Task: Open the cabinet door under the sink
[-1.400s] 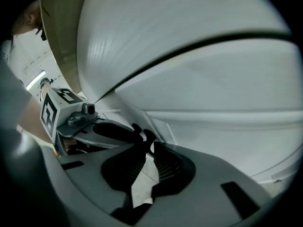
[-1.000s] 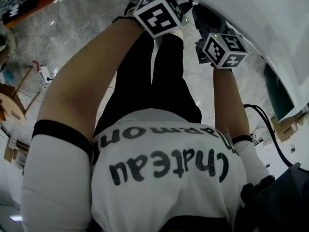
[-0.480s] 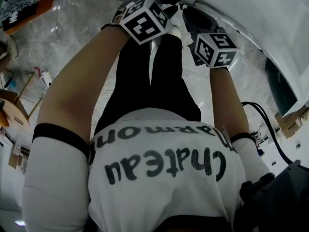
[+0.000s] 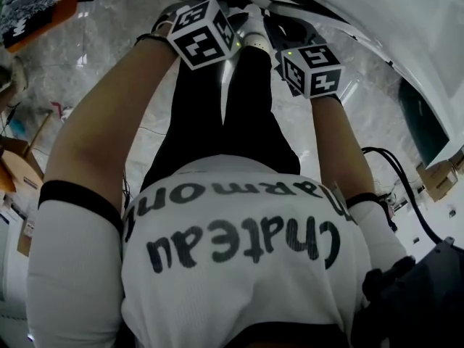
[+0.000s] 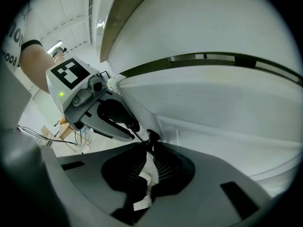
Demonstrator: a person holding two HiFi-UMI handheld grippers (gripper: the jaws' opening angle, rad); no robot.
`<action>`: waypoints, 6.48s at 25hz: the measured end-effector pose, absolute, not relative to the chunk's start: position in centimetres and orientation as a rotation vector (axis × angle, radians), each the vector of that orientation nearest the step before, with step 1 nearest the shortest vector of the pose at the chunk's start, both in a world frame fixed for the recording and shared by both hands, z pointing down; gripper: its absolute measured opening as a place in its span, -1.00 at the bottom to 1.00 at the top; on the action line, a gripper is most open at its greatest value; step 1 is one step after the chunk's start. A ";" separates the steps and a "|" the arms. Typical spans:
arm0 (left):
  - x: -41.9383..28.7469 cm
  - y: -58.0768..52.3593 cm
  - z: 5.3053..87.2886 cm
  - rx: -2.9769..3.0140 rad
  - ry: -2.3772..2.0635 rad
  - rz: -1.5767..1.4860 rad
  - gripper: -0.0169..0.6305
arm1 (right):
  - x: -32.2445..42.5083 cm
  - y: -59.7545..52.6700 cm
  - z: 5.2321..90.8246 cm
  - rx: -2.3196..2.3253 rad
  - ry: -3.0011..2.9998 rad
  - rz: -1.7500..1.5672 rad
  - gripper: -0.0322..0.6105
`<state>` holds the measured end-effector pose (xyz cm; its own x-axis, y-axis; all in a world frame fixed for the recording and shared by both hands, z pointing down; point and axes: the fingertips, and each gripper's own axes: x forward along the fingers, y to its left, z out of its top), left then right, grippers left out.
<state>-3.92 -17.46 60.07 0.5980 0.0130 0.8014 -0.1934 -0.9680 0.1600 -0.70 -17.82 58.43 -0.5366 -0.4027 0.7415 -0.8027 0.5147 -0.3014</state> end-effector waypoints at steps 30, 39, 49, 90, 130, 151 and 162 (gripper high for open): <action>-8.0 -12.9 61.2 2.566 -0.023 1.539 -0.76 | -0.7 -13.4 59.0 0.770 -2.048 0.730 -0.79; -9.3 -11.6 61.4 2.573 0.024 1.599 -0.76 | -0.5 -12.0 59.1 0.727 -2.036 0.705 -0.79; -11.1 -10.4 61.6 2.594 0.060 1.631 -0.76 | 0.0 -10.3 59.4 0.683 -2.013 0.647 -0.79; -19.1 -6.5 62.5 2.395 0.271 2.080 -0.75 | 3.6 -2.8 59.6 0.432 -1.797 0.602 -0.74; -31.0 -6.2 62.5 2.281 0.435 2.348 -0.75 | 14.8 5.7 60.8 0.282 -1.547 0.488 -0.71; -36.6 -8.7 62.5 2.285 0.693 2.456 -0.77 | 19.1 7.2 60.4 0.221 -1.418 0.459 -0.64; -36.9 -8.3 62.5 2.272 0.520 2.522 -0.77 | 20.6 10.6 60.2 0.138 -1.188 0.589 -0.83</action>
